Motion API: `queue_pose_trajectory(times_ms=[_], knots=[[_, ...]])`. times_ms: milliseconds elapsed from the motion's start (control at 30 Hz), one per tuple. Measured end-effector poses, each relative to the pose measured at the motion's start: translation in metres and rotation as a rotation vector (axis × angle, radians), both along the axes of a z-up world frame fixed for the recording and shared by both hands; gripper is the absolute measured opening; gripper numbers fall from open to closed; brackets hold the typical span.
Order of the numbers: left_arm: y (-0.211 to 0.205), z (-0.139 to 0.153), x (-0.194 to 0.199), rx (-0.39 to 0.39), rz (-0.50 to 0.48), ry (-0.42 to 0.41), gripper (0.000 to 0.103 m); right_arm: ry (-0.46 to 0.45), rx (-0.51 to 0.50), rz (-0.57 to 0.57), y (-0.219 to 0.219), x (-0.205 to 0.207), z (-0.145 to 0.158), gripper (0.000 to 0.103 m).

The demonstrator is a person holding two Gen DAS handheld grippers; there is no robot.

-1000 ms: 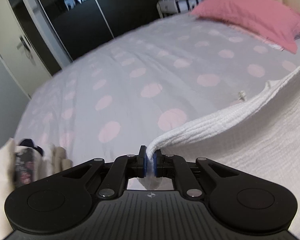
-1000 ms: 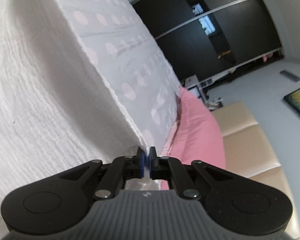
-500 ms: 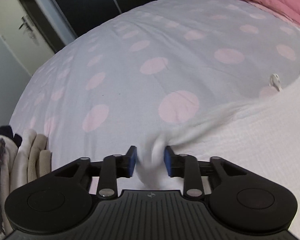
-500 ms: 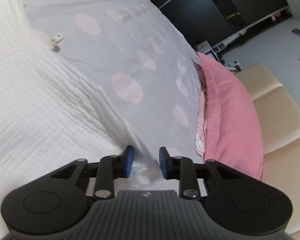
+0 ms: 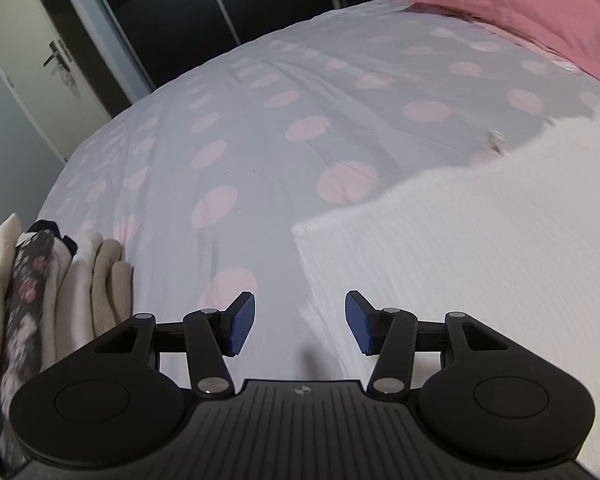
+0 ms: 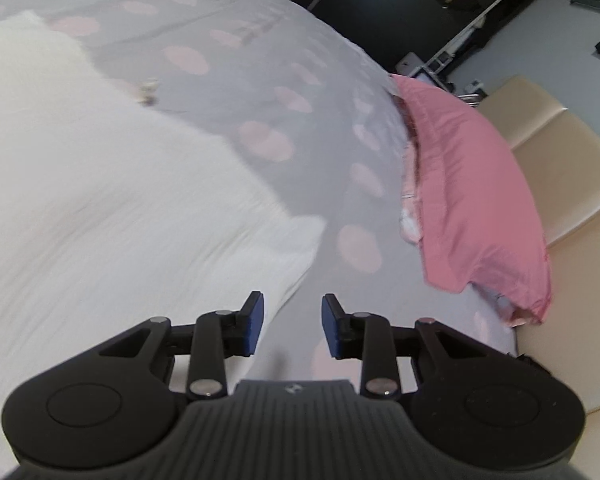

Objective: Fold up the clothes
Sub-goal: 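Lower the folded top onto the bed and open both grippers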

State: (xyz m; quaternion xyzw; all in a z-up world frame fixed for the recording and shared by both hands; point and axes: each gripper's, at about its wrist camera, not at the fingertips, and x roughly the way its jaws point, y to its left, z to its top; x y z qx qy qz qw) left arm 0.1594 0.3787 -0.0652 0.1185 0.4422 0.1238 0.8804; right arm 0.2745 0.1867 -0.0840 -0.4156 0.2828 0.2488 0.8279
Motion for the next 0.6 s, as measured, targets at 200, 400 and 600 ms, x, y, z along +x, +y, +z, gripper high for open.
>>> queue_pose_trajectory(times_ms=[200,400,600], knots=[[-0.036,0.004,-0.059,0.026,-0.116,0.004,0.055,0.050,-0.064,0.185,-0.038,-0.066,0.003,0.034],[-0.080,-0.005,-0.117,0.123,-0.285,0.032,0.059,0.043,-0.080,0.248,-0.070,-0.116,0.001,0.036],[-0.110,-0.038,-0.155,0.210,-0.407,0.062,0.062,-0.002,-0.177,0.313,-0.080,-0.154,-0.025,0.047]])
